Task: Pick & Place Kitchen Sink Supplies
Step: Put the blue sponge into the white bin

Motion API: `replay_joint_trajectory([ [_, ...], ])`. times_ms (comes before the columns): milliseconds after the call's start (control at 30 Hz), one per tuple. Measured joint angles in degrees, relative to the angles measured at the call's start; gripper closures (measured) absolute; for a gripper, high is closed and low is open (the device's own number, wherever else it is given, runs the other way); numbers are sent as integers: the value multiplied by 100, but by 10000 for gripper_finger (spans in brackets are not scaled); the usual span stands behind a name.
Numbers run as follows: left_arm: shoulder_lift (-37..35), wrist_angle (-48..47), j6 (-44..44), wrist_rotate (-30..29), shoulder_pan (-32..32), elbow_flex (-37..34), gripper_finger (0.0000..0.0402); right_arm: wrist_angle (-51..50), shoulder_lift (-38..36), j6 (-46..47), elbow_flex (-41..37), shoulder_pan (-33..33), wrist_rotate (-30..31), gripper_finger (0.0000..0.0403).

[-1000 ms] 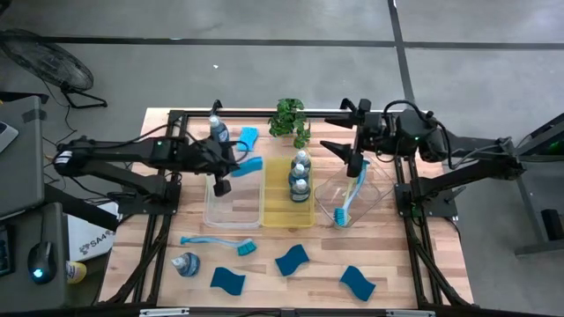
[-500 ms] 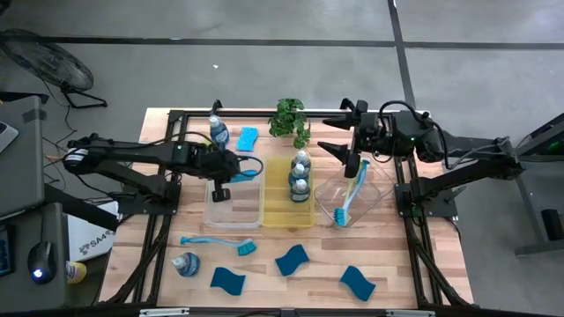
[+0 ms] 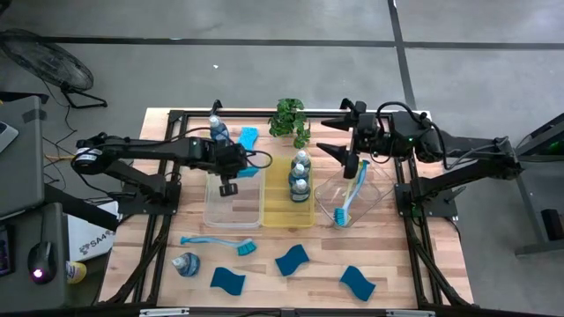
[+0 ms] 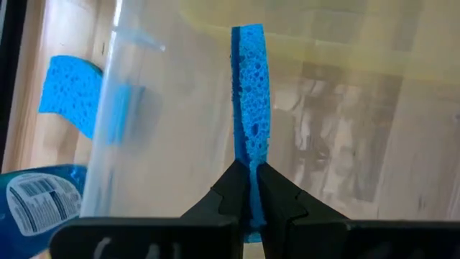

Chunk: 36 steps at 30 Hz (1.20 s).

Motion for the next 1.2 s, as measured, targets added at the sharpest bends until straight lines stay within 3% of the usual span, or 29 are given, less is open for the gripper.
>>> replay_joint_trajectory([
  [200,0,-35,238,74,20,0,376,-202,0,107,0,0,0,109],
  [667,0,-48,247,-27,20,0,273,-300,-2,129,0,0,9,109],
  [833,0,-176,231,-44,20,87,266,-597,-2,323,0,0,12,109],
  [1200,2,-589,237,-61,18,1211,266,-1126,-209,753,0,0,11,109],
])
